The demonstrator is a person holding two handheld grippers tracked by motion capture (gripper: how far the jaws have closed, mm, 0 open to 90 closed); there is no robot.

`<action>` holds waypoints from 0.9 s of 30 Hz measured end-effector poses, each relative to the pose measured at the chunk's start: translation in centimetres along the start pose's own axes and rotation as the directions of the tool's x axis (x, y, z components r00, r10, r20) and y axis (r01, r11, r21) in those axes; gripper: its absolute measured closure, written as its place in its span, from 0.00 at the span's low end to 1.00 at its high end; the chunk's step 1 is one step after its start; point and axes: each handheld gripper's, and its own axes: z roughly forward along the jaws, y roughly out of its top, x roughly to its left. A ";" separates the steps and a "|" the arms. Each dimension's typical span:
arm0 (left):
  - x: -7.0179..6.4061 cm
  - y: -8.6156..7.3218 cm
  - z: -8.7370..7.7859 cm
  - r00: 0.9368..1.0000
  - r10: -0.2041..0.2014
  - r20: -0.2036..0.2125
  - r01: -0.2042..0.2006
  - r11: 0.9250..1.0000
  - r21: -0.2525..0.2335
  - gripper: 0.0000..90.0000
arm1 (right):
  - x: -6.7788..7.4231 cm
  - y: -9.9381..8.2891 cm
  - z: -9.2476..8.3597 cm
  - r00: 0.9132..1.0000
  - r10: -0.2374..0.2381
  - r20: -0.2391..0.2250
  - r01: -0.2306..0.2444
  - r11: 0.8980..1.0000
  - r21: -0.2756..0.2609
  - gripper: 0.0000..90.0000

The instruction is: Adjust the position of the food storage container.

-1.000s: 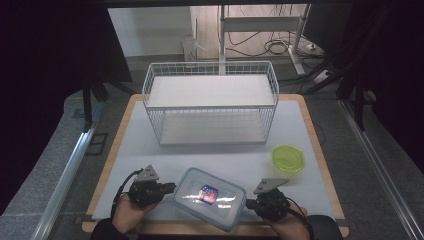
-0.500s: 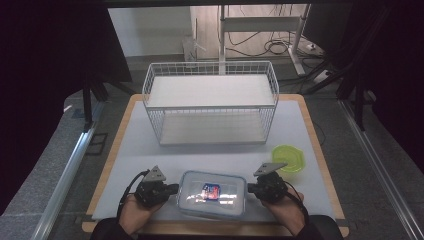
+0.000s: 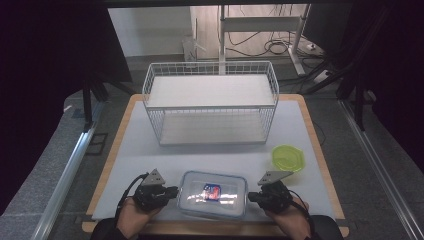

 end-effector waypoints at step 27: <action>0.3 1.3 1.2 0.998 -0.064 -0.028 0.064 0.998 -0.008 1.00 | -0.8 1.5 0.6 0.996 0.002 0.085 -0.004 1.000 0.023 1.00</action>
